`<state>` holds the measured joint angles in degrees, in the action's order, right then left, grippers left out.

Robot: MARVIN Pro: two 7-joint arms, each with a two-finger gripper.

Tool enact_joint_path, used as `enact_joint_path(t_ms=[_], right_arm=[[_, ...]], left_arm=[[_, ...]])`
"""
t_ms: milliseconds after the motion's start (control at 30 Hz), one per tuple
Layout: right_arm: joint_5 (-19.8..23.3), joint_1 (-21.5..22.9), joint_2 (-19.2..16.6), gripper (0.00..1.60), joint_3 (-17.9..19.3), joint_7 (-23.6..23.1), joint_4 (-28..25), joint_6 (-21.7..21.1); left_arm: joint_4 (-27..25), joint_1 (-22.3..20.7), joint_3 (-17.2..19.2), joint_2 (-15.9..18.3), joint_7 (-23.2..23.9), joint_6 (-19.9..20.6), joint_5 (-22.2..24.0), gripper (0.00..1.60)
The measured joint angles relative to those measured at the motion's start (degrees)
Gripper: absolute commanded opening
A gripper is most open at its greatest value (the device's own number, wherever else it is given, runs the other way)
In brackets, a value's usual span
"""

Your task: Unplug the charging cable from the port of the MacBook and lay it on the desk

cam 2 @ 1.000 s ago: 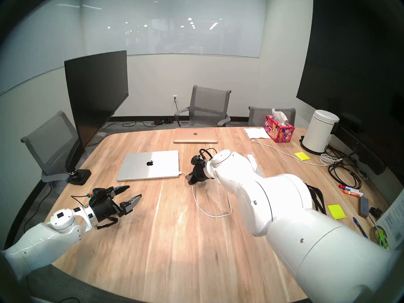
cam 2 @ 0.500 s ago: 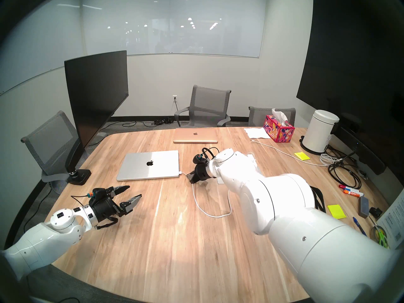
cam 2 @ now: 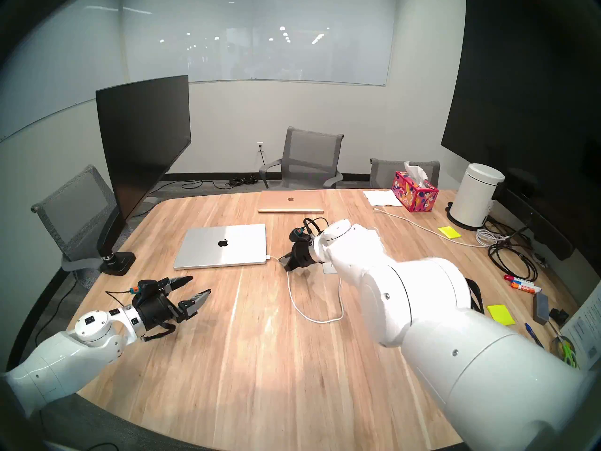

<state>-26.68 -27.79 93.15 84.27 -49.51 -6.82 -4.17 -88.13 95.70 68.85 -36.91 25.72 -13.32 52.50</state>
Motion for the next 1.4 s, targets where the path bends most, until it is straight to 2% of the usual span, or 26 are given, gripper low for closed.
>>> enact_joint_path(t_ms=[167, 200, 267, 500, 533, 567, 600, 667, 1100, 1400], right_arm=[[-0.1, 0.1, 0.0, 0.0, 0.2, -0.3, 0.0, 0.0], [-0.1, 0.1, 0.0, 0.08, 0.2, -0.4, 0.0, 0.0], [-0.1, 0.1, 0.1, 0.48, 0.2, -0.6, 0.0, 0.0], [-0.2, 0.2, 0.2, 0.8, 0.3, -1.1, 0.0, 0.0], [-0.2, 0.2, 0.3, 1.06, 0.3, -1.2, 0.0, 0.0], [-0.2, 0.2, 0.3, 1.12, 0.3, -1.2, 0.0, 0.0], [-0.3, 0.2, 0.3, 1.34, 0.3, -1.3, 0.0, 0.0], [-0.3, 0.2, 0.3, 1.6, 0.3, -1.4, 0.0, 0.0], [-0.9, 0.2, 0.7, 1.6, 0.0, -1.9, 0.0, 0.3], [-2.4, -0.2, 0.8, 1.6, -1.2, -0.4, 0.1, 0.6]], left_arm=[[0.0, 0.0, 0.0, 0.0, 0.0, 0.0, 0.0, 1.6], [0.0, 0.0, 0.0, 0.0, 0.0, 0.0, 0.0, 1.6], [0.0, 0.0, 0.0, 0.0, 0.0, 0.0, 0.0, 1.6], [0.0, 0.0, 0.0, 0.0, 0.0, 0.0, 0.0, 1.6], [0.0, 0.0, 0.0, 0.0, 0.0, 0.0, 0.0, 1.6], [0.0, 0.0, 0.0, 0.0, 0.0, 0.0, 0.0, 1.6], [0.0, 0.0, 0.0, 0.0, 0.0, 0.0, 0.0, 1.6], [0.0, 0.0, 0.0, 0.0, 0.0, 0.0, 0.0, 1.6], [0.0, 0.0, -0.1, 0.1, 0.0, 0.0, 0.1, 1.6], [0.0, 0.0, -0.1, 0.1, 0.0, 0.0, 0.1, 1.6]])
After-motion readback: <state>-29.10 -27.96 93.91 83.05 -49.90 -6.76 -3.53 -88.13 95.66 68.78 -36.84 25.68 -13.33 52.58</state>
